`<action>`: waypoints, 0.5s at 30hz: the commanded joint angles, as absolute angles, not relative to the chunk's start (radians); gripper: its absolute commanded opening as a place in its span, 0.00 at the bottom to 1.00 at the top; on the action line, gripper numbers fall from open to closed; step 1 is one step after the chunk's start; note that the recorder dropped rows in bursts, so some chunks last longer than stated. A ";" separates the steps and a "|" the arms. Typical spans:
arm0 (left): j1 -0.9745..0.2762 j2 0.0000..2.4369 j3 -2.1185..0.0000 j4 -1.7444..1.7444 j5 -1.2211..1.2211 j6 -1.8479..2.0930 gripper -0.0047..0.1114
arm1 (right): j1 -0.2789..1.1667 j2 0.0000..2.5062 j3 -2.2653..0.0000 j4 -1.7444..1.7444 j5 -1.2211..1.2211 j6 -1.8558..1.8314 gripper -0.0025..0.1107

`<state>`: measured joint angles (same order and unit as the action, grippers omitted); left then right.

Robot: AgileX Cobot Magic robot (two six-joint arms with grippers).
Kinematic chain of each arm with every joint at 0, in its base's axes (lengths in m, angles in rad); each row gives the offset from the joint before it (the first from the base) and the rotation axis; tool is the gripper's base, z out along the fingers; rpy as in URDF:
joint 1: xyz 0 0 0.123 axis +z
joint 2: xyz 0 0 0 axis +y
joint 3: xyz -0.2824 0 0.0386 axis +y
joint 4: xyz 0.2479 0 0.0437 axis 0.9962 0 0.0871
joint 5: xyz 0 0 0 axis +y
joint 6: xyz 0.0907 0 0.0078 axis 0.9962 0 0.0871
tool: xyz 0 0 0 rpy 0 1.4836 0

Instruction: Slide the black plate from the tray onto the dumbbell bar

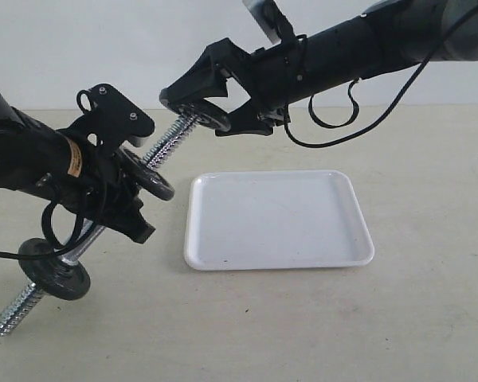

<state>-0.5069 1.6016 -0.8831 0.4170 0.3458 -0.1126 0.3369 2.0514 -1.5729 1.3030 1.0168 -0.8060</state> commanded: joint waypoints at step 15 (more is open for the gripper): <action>-0.510 1.561 -0.931 0.423 -0.504 -0.109 0.08 | 0.395 2.037 -1.582 1.351 0.976 -0.813 0.02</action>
<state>-0.5051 1.6016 -0.8871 0.3836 0.4118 -0.1144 0.3835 2.0538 -1.5729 1.2898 0.9412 -0.8037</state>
